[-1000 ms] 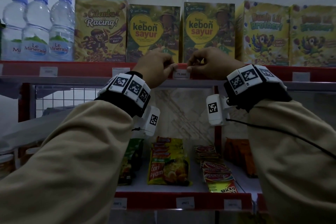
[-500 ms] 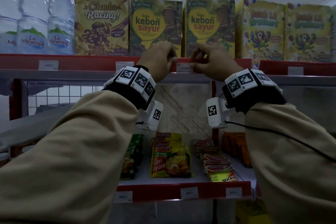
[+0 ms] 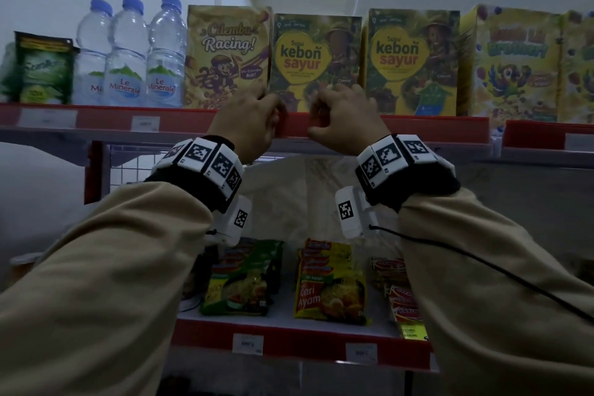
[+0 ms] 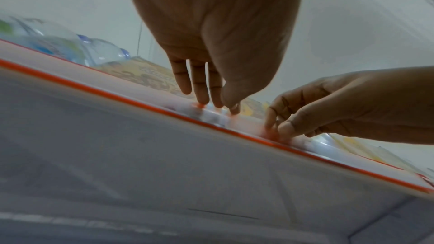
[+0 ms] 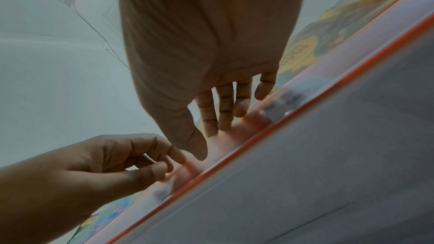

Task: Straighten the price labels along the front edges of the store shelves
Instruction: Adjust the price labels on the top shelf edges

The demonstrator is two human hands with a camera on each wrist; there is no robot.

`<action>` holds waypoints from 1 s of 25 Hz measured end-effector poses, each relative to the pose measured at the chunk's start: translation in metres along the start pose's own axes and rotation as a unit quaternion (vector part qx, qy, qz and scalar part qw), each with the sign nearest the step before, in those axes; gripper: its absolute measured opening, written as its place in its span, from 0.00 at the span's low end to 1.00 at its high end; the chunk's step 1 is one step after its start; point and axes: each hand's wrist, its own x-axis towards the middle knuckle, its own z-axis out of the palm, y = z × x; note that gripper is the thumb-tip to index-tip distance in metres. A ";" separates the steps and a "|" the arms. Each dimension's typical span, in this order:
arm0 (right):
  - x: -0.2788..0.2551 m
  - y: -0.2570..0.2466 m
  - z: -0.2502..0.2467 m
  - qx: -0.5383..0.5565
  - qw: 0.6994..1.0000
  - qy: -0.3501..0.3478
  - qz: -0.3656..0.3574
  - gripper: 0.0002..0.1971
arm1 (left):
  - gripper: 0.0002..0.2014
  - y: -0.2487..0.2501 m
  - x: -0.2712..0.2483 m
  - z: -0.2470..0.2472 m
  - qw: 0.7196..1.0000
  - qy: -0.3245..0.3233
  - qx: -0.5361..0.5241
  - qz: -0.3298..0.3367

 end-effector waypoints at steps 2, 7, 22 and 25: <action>0.004 -0.013 0.006 0.020 1.000 -0.002 -0.008 0.14 | 0.14 -0.014 -0.011 -0.006 1.000 -0.006 0.012 -0.019; 0.014 -0.041 0.020 0.004 1.000 -0.002 -0.005 0.19 | 0.20 -0.043 -0.028 -0.019 0.997 -0.020 0.055 -0.054; 0.030 -0.090 0.031 0.013 0.999 0.005 -0.044 0.14 | 0.22 -0.074 -0.016 -0.022 0.999 -0.042 0.005 0.010; 0.032 -0.092 0.029 0.001 0.999 -0.016 -0.036 0.12 | 0.22 -0.078 -0.014 -0.021 0.999 -0.041 -0.021 0.009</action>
